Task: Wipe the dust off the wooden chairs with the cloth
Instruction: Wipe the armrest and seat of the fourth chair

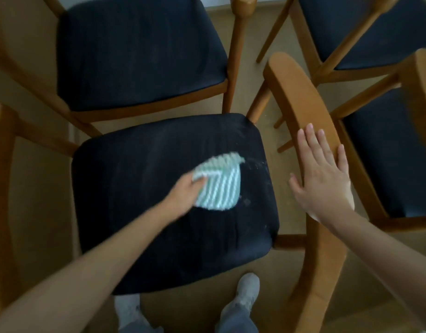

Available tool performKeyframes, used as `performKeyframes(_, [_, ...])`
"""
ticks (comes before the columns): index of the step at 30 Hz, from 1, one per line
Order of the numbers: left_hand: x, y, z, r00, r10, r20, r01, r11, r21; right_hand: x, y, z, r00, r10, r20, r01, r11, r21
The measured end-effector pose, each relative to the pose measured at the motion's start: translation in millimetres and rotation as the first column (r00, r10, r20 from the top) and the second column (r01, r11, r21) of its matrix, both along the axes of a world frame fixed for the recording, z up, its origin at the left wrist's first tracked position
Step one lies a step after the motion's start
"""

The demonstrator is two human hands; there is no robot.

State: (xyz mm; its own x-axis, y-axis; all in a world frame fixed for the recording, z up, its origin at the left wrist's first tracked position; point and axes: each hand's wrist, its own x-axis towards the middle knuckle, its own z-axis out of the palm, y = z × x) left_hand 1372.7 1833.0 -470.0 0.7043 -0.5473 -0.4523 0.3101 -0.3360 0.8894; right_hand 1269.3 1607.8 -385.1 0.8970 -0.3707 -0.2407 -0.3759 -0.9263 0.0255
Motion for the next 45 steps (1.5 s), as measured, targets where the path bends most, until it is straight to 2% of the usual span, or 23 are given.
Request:
performKeyframes(2, [67.1, -21.4, -2.1, 0.979, 0.115, 0.166, -0.125, 0.991, 0.055, -1.3, -2.6, -5.7, 0.999, -0.003, 0.034, 0.004, 1.000, -0.020])
performKeyframes(4, [120.2, -39.5, -6.5, 0.935, 0.161, 0.314, -0.205, 0.972, 0.111, -1.8, -4.9, -10.8, 0.995, 0.003, 0.100, -0.001, 1.000, -0.023])
performKeyframes(6, [154.7, -56.3, -15.8, 0.895, 0.126, 0.427, -0.239, 0.945, 0.222, -1.9, -6.7, -13.5, 0.993, 0.013, 0.117, -0.010, 1.000, -0.028])
performKeyframes(8, [174.2, -68.1, -34.9, 0.885, -0.002, 0.466, -0.173, 0.928, 0.331, -1.4, -7.7, -13.8, 0.993, 0.012, 0.117, -0.009, 1.000, -0.019])
performKeyframes(11, [172.0, -70.8, -76.1, 0.915, -0.250, 0.317, 0.048, 0.848, 0.529, -2.3, -8.9, -17.2, 0.991, 0.024, 0.134, -0.019, 0.999, -0.036])
performKeyframes(14, [161.8, -71.1, -91.3, 0.923, -0.217, 0.317, 0.016, 0.846, 0.533, -2.0, -10.5, -18.9, 0.990, 0.028, 0.137, -0.023, 0.999, -0.036])
performKeyframes(16, [153.5, -68.3, -83.9, 0.912, -0.253, 0.324, 0.037, 0.835, 0.549, -1.0, -10.2, -19.4, 0.992, 0.036, 0.124, -0.032, 0.999, -0.035])
performKeyframes(18, [142.2, -59.1, -76.6, 0.862, -0.360, 0.358, 0.095, 0.807, 0.583, -1.8, -9.8, -18.2, 0.992, 0.019, 0.124, -0.016, 1.000, -0.025])
performKeyframes(22, [102.4, -12.4, -75.0, 0.692, -0.535, 0.485, 0.209, 0.791, 0.575, -2.1, -9.7, -18.3, 0.992, 0.024, 0.127, -0.021, 0.999, -0.028])
performKeyframes(25, [51.7, 25.7, -80.1, 0.673, -0.547, 0.498, 0.240, 0.798, 0.553, -1.6, -8.7, -18.7, 0.992, 0.006, 0.125, -0.003, 1.000, -0.026])
performKeyframes(30, [-30.2, 47.3, -78.5, 0.737, -0.514, 0.440, 0.243, 0.808, 0.537, 0.3, -3.3, -10.1, 0.998, -0.012, 0.067, 0.012, 1.000, -0.001])
performKeyframes(35, [-114.2, 60.7, -62.5, 0.803, -0.521, 0.290, 0.336, 0.797, 0.502, -0.2, -2.1, -7.1, 0.999, -0.015, 0.032, 0.015, 1.000, -0.010])
performKeyframes(40, [-152.4, 70.8, -59.0, 0.665, -0.721, 0.197, 0.469, 0.607, 0.641, -2.1, -1.9, -6.0, 0.999, -0.016, 0.045, 0.016, 1.000, -0.003])
performKeyframes(45, [-153.2, 77.6, -52.8, 0.630, -0.762, 0.153, 0.560, 0.581, 0.590, -2.4, -2.2, -5.3, 0.999, -0.011, 0.049, 0.011, 1.000, -0.007])
